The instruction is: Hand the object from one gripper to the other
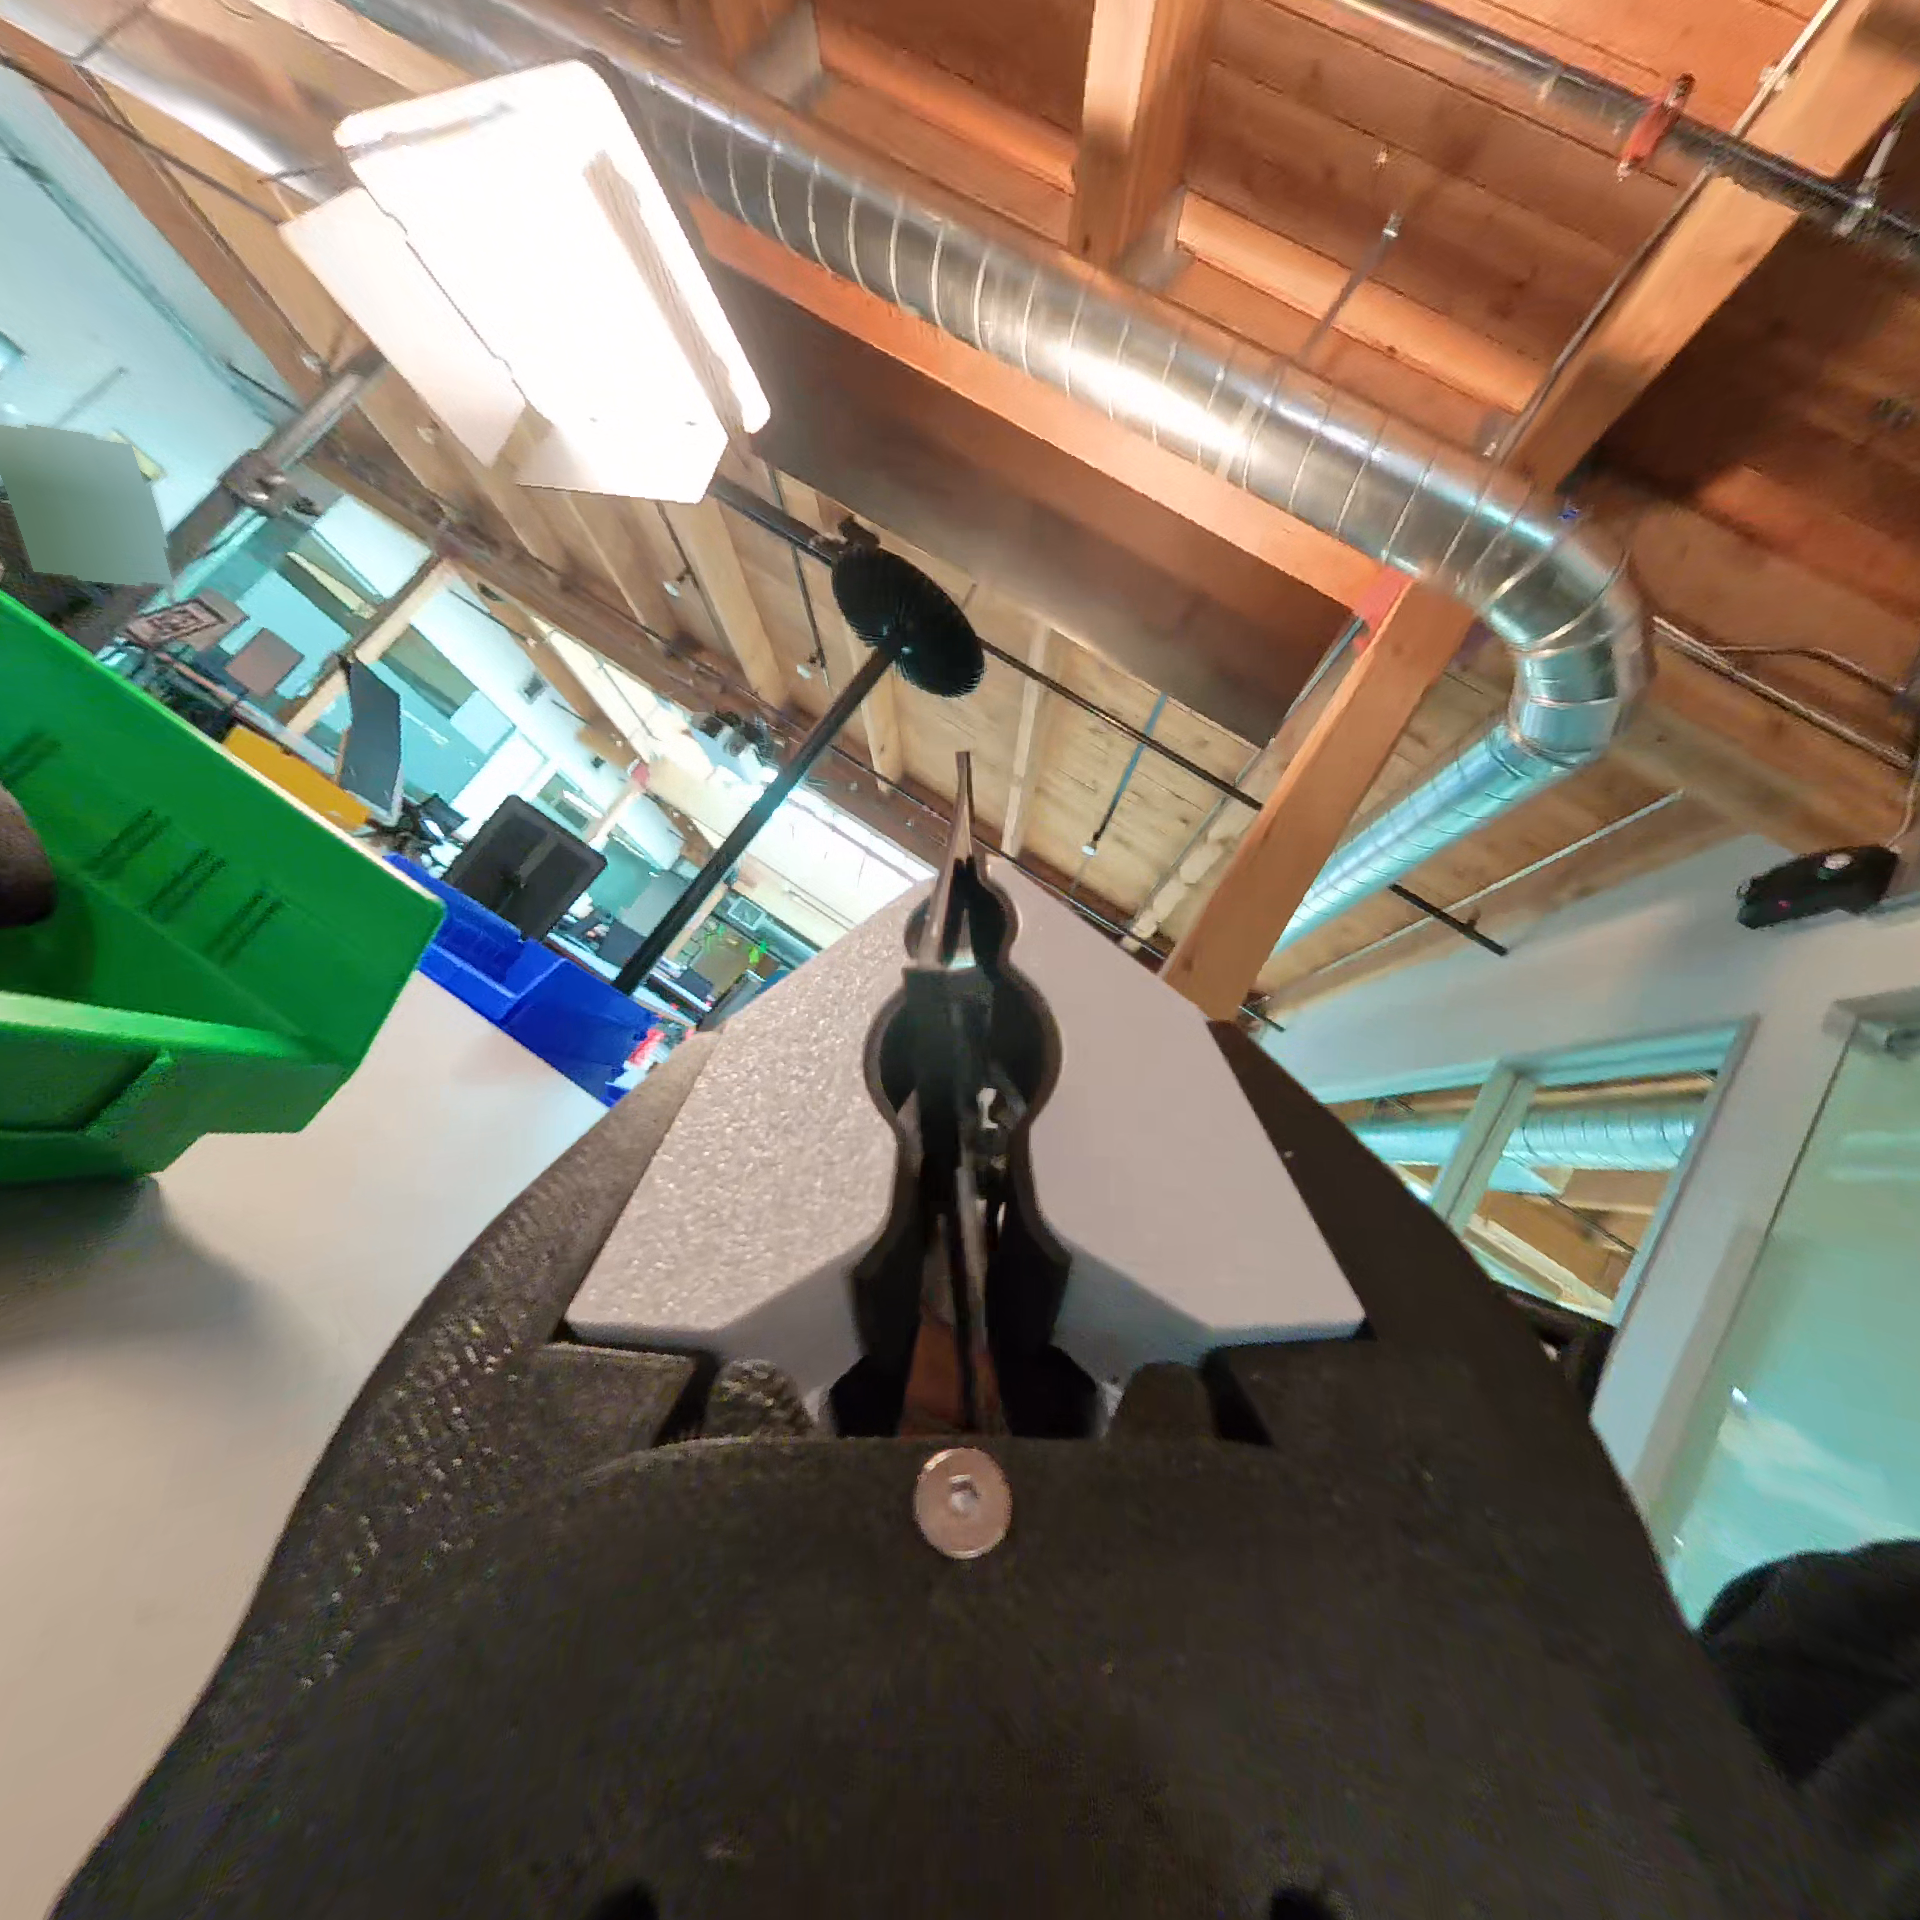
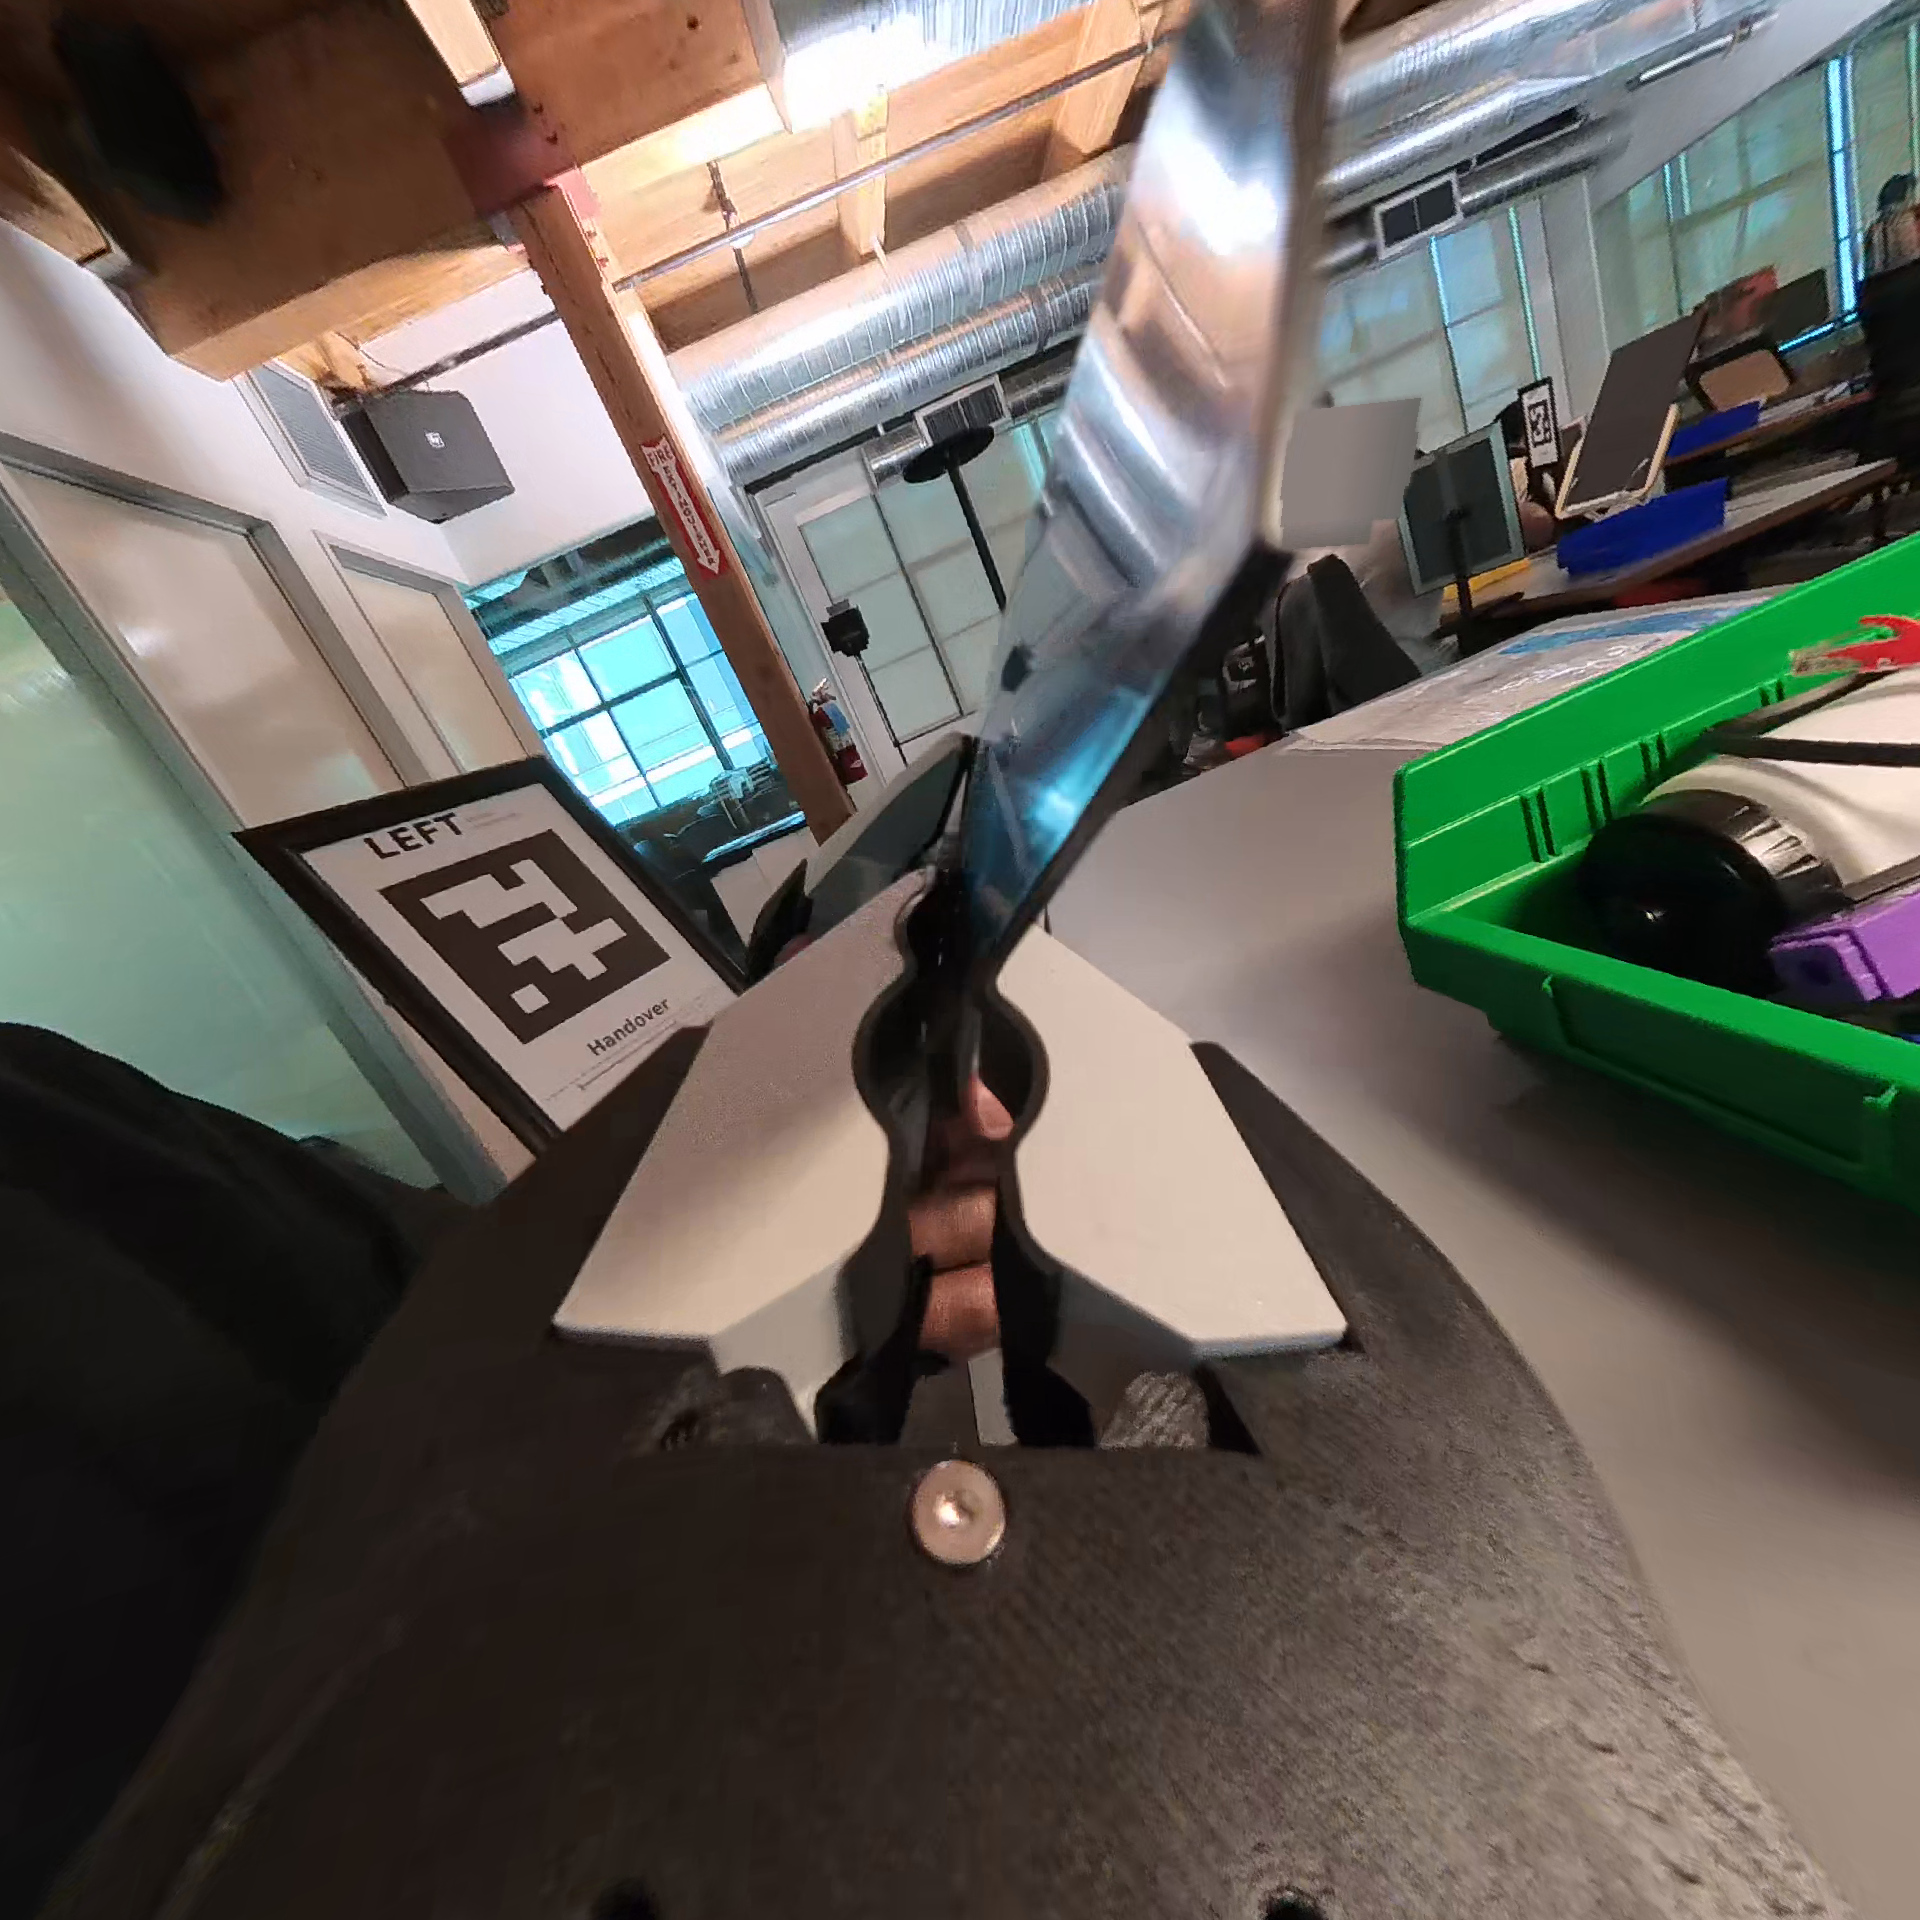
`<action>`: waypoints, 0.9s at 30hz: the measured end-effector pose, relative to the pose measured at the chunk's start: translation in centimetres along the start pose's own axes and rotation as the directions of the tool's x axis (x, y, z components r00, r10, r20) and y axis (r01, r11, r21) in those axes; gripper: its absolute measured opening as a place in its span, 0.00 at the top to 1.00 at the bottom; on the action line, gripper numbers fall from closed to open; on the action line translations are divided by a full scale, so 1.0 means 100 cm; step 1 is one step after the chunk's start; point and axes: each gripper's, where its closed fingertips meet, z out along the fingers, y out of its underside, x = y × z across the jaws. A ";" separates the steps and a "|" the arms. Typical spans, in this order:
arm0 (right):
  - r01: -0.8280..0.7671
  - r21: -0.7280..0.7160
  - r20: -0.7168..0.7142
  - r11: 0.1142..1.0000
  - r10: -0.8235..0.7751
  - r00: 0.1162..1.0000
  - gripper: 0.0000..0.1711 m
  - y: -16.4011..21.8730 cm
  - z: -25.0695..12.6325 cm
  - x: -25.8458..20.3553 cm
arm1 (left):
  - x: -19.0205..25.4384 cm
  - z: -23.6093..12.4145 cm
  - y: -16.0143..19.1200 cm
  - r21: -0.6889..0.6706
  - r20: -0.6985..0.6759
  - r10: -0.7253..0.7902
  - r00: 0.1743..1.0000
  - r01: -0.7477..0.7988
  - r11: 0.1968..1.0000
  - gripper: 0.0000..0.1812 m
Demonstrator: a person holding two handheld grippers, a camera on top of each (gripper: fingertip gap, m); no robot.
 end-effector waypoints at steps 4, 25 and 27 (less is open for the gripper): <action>0.042 -0.080 0.008 0.996 -0.042 0.999 0.99 0.000 -0.010 -0.002 | -0.001 0.001 0.001 -0.149 0.007 0.094 0.996 -0.092 0.985 0.88; 0.072 -0.241 0.051 0.968 -0.061 0.997 0.95 0.037 0.002 -0.007 | 0.007 -0.004 0.007 -0.287 -0.056 0.169 0.984 -0.178 0.941 0.99; 0.079 -0.248 0.065 0.965 -0.064 0.996 0.98 0.040 0.003 -0.010 | 0.008 -0.005 0.009 -0.287 -0.078 0.123 0.989 -0.141 0.947 0.99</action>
